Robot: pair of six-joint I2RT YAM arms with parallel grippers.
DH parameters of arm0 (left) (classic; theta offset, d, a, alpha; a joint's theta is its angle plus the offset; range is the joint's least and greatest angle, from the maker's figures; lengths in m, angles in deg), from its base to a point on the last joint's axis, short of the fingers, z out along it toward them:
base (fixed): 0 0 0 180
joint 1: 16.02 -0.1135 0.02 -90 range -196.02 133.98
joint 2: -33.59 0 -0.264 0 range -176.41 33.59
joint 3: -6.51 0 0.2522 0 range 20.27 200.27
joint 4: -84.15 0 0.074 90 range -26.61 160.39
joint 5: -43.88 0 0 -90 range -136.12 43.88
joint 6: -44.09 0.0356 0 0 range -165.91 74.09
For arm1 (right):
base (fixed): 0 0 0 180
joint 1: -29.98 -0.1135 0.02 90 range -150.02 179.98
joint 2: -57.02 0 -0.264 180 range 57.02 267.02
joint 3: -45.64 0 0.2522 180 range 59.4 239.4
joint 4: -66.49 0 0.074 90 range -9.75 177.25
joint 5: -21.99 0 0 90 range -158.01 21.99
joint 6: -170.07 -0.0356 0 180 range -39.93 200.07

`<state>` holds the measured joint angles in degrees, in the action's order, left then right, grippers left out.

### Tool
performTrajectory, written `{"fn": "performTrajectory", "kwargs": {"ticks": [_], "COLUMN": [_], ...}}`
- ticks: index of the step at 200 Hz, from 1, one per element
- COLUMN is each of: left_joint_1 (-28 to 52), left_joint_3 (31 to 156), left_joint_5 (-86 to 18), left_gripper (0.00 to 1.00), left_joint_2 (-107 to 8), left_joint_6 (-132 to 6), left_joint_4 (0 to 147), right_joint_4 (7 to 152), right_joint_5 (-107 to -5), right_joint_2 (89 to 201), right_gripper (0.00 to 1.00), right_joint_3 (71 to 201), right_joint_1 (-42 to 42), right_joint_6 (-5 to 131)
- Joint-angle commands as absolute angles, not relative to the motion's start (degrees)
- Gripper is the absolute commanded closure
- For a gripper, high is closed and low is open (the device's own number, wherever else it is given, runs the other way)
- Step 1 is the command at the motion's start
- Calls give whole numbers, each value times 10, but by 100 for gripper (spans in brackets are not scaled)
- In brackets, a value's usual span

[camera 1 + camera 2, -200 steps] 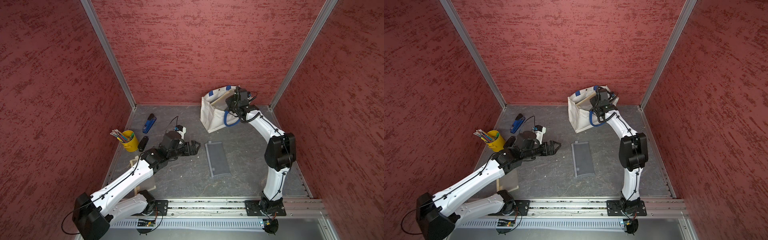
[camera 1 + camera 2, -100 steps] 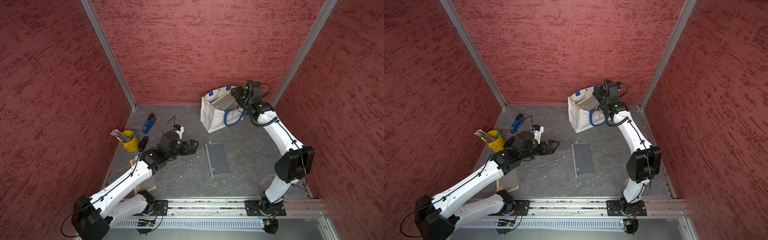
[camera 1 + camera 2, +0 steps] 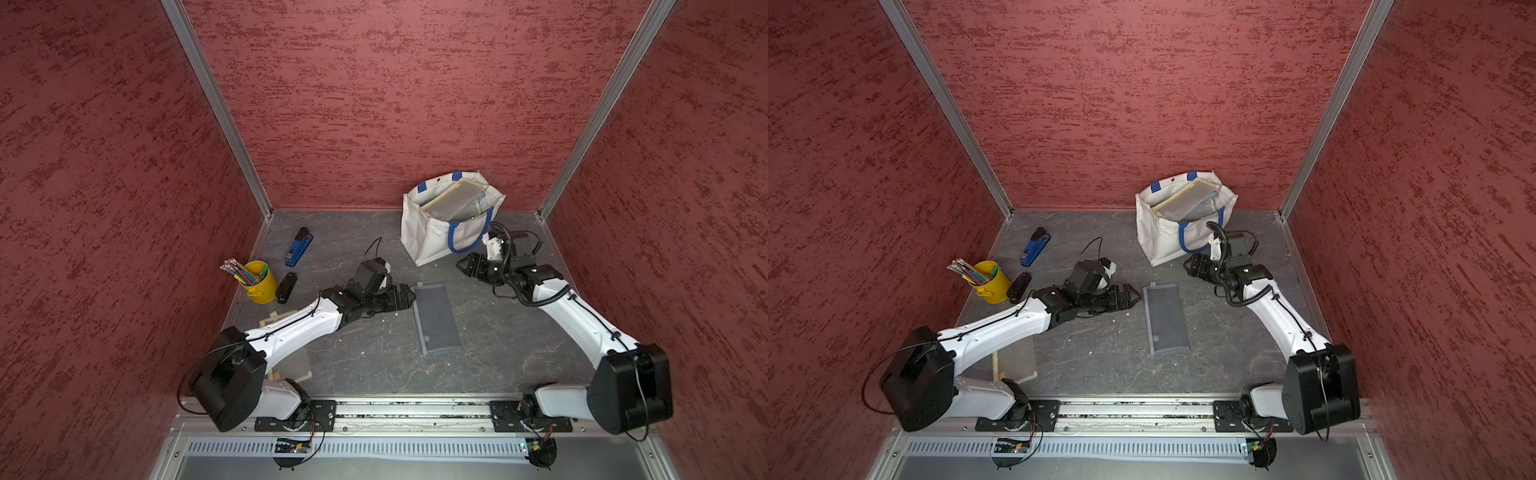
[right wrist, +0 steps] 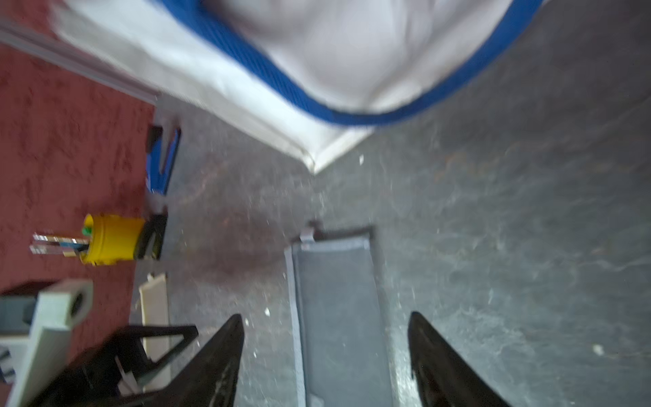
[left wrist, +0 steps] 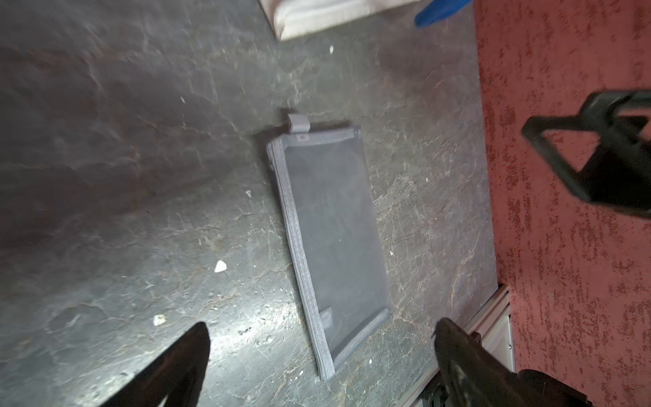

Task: Put the pencil pouch into the canvas bag
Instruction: Place the pencil pouch in the canvas bag, then pick up the pencil pouch from the center of the board.

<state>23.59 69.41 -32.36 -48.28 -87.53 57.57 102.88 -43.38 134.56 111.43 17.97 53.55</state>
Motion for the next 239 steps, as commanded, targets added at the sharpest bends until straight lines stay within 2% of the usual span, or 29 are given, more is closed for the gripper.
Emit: {"fn": "performTrajectory", "kwargs": {"ticks": [1, 28, 72, 94, 138, 167, 212, 227, 239], "left_joint_1": [244, 255, 250, 248, 252, 254, 254, 254, 253], "left_joint_3": [708, 732, 733, 731, 729, 732, 719, 718, 717], "left_joint_5": [-284, -264, -254, -242, -231, -223, -221, -223, -225], "left_gripper": [3, 7, 12, 21, 30, 50, 98, 100, 100], "left_joint_2": [-528, -592, -649, -687, -740, -754, -741, -734, -725], "left_joint_6": [-909, -917, -944, -957, -986, -994, -997, -993, -988], "left_joint_4": [642, 655, 691, 721, 780, 804, 821, 819, 814], "right_joint_4": [914, 824, 784, 754, 716, 674, 622, 616, 616], "right_joint_5": [-328, -289, -267, -253, -230, -212, -187, -177, -172], "right_joint_2": [1358, 1400, 1485, 1498, 1515, 1527, 1499, 1497, 1492], "right_gripper": [28, 30, 32, 33, 34, 35, 35, 38, 46], "right_joint_3": [1048, 996, 971, 952, 925, 908, 895, 898, 902], "right_joint_1": [182, 181, 181, 179, 167, 163, 160, 159, 159], "right_joint_6": [543, 528, 523, 506, 494, 472, 447, 446, 446]}}
